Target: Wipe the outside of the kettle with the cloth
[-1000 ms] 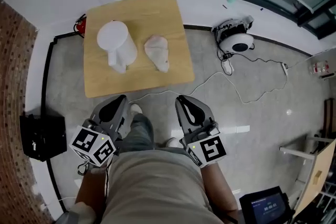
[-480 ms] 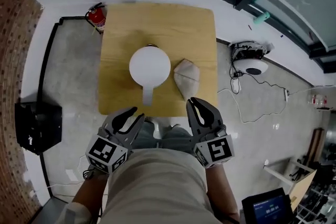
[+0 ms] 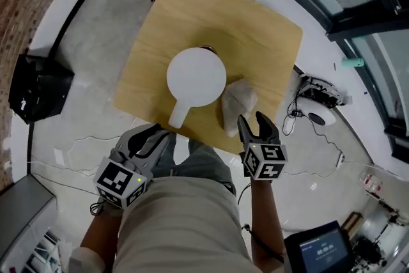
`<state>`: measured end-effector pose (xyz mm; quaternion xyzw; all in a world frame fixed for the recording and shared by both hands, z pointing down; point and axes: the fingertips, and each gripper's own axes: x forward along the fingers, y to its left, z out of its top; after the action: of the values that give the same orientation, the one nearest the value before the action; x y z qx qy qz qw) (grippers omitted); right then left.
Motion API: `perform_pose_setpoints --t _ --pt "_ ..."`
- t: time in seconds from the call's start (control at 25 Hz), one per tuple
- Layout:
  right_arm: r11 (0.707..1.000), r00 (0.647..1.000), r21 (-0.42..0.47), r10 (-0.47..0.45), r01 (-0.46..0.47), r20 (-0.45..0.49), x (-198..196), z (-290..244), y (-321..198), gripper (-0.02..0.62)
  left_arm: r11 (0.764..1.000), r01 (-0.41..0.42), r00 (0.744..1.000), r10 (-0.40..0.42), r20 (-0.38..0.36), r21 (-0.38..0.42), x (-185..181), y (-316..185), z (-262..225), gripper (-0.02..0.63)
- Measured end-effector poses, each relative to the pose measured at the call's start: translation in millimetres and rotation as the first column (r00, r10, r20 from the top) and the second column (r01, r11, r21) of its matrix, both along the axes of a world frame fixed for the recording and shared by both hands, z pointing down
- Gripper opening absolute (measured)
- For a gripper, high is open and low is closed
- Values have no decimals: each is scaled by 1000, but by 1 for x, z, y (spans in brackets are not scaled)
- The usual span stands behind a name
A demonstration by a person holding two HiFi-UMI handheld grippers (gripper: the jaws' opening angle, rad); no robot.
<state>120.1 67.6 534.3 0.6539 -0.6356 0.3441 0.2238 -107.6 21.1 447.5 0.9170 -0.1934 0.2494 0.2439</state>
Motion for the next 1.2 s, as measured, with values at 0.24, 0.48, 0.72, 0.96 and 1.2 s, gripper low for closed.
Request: perform_pose_setpoints --t 0.24,0.48,0.72,0.96,1.2 --pt "974 997 -228 17 0 76 19 75 4 290 992 121 993 -120 19 -28 -4 10 14 109" --pt "941 995 -338 12 23 101 10 113 -7 290 975 213 977 -214 -4 -60 -5 7 22 109" --pt "933 994 -359 38 2 105 2 128 -9 290 959 276 961 -277 6 -62 -21 19 23 109" --pt "942 994 -325 -63 89 89 -8 128 -11 227 941 332 943 -333 9 -65 -37 17 25 110" --pt "943 985 -297 -120 152 123 -21 123 -30 155 960 279 960 -280 33 17 -32 -2 19 109"
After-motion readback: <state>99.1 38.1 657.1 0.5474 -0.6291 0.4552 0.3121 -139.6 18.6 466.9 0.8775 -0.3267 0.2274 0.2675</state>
